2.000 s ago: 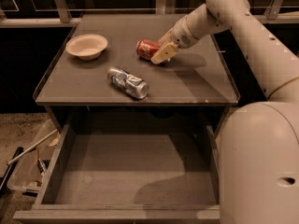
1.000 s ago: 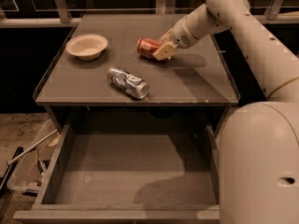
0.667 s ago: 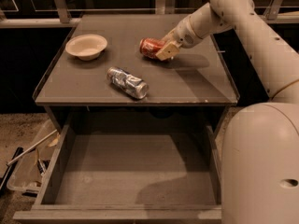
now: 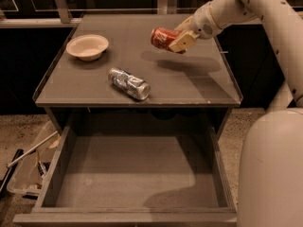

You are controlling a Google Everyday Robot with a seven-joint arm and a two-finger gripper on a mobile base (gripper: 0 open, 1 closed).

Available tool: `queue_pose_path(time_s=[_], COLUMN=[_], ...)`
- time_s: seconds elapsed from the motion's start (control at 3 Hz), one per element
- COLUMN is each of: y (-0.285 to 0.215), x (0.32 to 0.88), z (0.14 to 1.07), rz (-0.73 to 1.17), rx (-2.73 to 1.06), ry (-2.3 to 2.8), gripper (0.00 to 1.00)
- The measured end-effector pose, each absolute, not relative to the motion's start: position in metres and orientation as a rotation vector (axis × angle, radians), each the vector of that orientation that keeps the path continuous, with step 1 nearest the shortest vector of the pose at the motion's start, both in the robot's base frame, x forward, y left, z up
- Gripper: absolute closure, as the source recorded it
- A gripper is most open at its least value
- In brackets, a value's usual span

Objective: Place coke can into top drawer

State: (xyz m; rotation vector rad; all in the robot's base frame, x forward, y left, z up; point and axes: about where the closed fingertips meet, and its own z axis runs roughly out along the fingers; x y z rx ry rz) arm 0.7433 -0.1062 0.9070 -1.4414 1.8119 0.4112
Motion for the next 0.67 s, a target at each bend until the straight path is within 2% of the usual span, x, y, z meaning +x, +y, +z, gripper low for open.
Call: queue_pose_path(time_s=[0.67], y=[-0.164], x=[0.679], z=[0.954], rz=[0.327], rx=[-1.448], ry=[1.760], gripper=[1.00])
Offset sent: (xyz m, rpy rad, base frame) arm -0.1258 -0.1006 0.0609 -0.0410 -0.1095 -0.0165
